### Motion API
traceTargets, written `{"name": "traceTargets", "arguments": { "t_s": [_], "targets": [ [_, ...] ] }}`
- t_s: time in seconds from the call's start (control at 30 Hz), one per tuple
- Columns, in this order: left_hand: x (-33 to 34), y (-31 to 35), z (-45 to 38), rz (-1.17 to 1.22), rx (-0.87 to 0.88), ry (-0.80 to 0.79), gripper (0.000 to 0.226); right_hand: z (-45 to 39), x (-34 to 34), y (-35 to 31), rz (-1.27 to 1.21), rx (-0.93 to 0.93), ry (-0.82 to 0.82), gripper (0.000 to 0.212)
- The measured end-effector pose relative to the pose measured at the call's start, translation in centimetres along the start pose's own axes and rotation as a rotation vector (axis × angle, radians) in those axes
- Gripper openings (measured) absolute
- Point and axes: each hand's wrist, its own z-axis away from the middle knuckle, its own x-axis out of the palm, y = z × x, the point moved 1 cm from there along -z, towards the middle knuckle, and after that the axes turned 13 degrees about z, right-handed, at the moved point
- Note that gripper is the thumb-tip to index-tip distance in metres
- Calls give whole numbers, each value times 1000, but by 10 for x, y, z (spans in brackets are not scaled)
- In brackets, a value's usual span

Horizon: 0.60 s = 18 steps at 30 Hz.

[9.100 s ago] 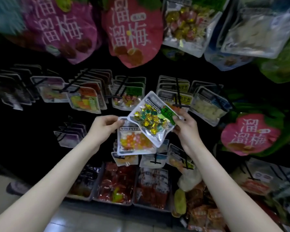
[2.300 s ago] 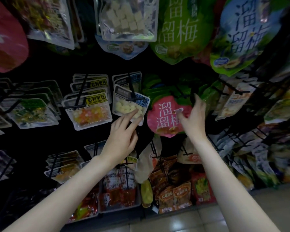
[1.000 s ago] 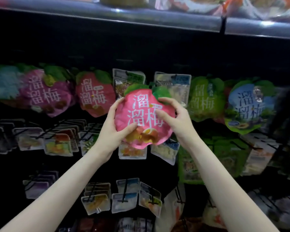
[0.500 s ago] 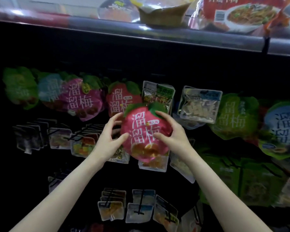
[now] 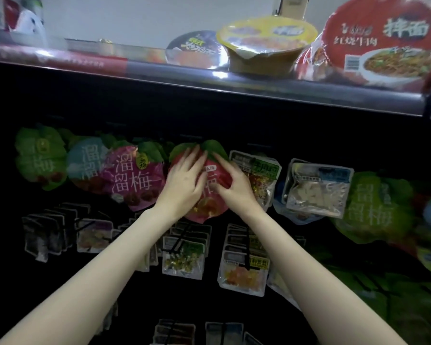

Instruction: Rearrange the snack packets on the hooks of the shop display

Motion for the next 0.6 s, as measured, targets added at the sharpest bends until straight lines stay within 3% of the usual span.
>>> {"name": "traceTargets", "arguments": {
  "t_s": [0.27, 0.43, 0.6],
  "targets": [
    [14, -10, 4, -16, 25, 91, 58, 11, 8, 0, -163, 64, -33, 66],
    [11, -14, 0, -64, 40, 140, 60, 6, 8, -8, -91, 22, 1, 64],
    [14, -18, 4, -28, 7, 202, 58, 2, 0, -13, 38, -42, -143, 70]
  ]
}}
